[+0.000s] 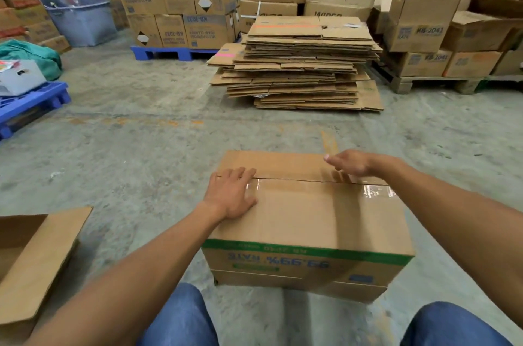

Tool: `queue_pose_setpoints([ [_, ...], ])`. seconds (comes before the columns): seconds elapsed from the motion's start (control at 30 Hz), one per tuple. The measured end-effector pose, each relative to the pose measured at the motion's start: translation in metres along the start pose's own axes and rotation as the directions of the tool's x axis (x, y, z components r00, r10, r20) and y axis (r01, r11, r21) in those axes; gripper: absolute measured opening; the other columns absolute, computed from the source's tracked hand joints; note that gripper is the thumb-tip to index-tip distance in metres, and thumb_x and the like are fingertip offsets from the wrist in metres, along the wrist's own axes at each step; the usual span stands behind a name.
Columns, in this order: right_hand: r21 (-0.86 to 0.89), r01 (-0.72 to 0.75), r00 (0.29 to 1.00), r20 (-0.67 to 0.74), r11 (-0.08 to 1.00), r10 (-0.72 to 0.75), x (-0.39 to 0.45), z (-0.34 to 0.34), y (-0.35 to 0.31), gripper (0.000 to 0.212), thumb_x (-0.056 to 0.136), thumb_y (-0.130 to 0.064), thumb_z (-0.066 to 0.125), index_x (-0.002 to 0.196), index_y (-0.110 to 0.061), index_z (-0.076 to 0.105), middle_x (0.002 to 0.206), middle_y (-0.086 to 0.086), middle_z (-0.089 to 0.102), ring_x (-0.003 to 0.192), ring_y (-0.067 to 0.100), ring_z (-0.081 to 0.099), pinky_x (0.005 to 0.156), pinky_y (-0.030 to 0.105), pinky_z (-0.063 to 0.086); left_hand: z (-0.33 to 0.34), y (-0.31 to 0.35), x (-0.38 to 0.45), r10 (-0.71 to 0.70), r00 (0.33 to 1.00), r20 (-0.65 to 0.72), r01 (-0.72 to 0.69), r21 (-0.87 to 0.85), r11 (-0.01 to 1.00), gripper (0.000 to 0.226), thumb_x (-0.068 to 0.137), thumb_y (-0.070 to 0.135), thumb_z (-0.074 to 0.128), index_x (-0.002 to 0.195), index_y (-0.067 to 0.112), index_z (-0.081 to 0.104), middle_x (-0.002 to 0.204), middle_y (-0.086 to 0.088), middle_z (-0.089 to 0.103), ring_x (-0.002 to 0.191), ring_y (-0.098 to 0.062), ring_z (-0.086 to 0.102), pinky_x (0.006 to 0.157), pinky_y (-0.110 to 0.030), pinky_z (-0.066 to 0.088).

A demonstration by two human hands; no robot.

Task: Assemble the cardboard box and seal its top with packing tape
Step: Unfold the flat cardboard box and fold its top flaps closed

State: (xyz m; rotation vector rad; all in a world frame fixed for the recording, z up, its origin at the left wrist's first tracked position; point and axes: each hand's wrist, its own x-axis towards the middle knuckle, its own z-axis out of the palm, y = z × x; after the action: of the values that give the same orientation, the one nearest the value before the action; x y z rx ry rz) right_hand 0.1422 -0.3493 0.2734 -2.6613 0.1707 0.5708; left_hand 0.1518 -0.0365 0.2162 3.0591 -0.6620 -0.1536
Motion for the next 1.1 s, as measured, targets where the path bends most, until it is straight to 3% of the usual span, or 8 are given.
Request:
queue_pose_setpoints([
  [0.03,-0.062,0.024,0.999,-0.025,0.998,-0.026,-0.001,0.013,0.011,0.049,0.099,-0.056,0.027,0.116,-0.027,0.062,0.125,0.003,0.057,0.113,0.023,0.054,0.099,0.032,0.037,0.016,-0.001,0.001,-0.049,0.997,0.059,0.051,-0.043,0.998,0.072,0.09,0.066,0.033,0.153,0.036,0.013,0.163,0.003,0.014,0.149,-0.027,0.013,0.115,-0.055,0.013],
  [0.1,-0.172,-0.015,0.999,-0.05,0.985,0.007,-0.004,0.044,0.041,0.057,0.098,-0.06,0.023,0.139,-0.03,0.048,0.147,0.004,0.046,0.131,0.025,0.045,0.107,0.039,0.033,0.04,-0.003,-0.002,-0.106,0.985,0.133,0.123,-0.124,0.985,0.069,0.091,0.07,0.017,0.153,0.043,0.004,0.164,0.009,-0.003,0.15,-0.029,-0.004,0.115,-0.062,0.004],
  [0.2,-0.258,-0.066,0.988,-0.152,0.964,0.027,-0.014,0.091,0.075,0.065,0.095,-0.067,0.01,0.155,-0.042,0.002,0.165,-0.01,-0.004,0.152,0.019,-0.003,0.118,0.054,0.001,0.053,-0.004,-0.004,-0.128,0.987,0.095,0.143,-0.163,0.976,0.068,0.089,0.073,0.011,0.151,0.048,0.0,0.163,0.014,-0.007,0.15,-0.028,-0.01,0.114,-0.063,0.005],
  [0.27,-0.268,-0.052,0.973,-0.231,0.962,-0.012,-0.019,0.103,0.083,0.065,0.092,-0.068,0.003,0.153,-0.045,-0.004,0.164,-0.012,-0.009,0.151,0.015,-0.01,0.12,0.052,-0.005,0.053,-0.003,-0.004,-0.14,0.987,0.081,0.152,-0.173,0.973,0.068,0.089,0.073,0.012,0.151,0.048,0.001,0.163,0.016,-0.006,0.15,-0.026,-0.01,0.113,-0.063,0.01],
  [0.5,-0.271,-0.04,0.961,-0.276,0.962,-0.037,-0.018,0.094,0.098,0.061,0.095,-0.064,0.008,0.153,-0.047,0.003,0.165,-0.012,-0.004,0.151,0.012,-0.005,0.12,0.05,-0.003,0.066,0.02,-0.025,-0.16,0.987,0.019,0.161,-0.164,0.973,0.074,0.085,0.077,0.01,0.152,0.045,0.001,0.163,0.015,-0.003,0.15,-0.028,-0.006,0.108,-0.063,0.017],
  [0.73,-0.053,-0.239,0.903,-0.379,0.97,0.201,-0.02,0.098,0.077,0.06,0.096,-0.062,0.017,0.152,-0.044,0.016,0.165,-0.014,0.005,0.151,0.023,0.0,0.111,0.068,0.011,0.065,0.006,-0.018,-0.123,0.992,0.002,0.122,-0.151,0.981,0.071,0.088,0.073,0.01,0.153,0.044,0.003,0.164,0.013,-0.004,0.15,-0.028,-0.008,0.113,-0.061,0.015],
  [0.93,-0.01,-0.267,0.872,-0.428,0.964,0.237,-0.046,0.125,0.055,0.058,0.096,-0.055,0.018,0.151,-0.037,0.018,0.164,-0.01,0.008,0.15,0.029,0.001,0.103,0.071,0.02,0.062,-0.008,-0.024,-0.103,0.994,-0.024,0.098,-0.161,0.982,0.066,0.092,0.069,0.019,0.152,0.046,0.008,0.164,0.013,0.002,0.151,-0.026,-0.003,0.113,-0.061,0.016],
  [1.1,-0.016,-0.284,0.878,-0.407,0.959,0.253,-0.051,0.119,0.065,0.058,0.096,-0.055,0.017,0.152,-0.037,0.018,0.164,-0.008,0.009,0.15,0.03,0.001,0.106,0.073,0.015,0.062,0.009,-0.031,-0.108,0.994,-0.001,0.106,-0.188,0.976,0.067,0.091,0.069,0.021,0.152,0.044,0.011,0.164,0.011,0.004,0.151,-0.028,-0.001,0.111,-0.064,0.018],
])
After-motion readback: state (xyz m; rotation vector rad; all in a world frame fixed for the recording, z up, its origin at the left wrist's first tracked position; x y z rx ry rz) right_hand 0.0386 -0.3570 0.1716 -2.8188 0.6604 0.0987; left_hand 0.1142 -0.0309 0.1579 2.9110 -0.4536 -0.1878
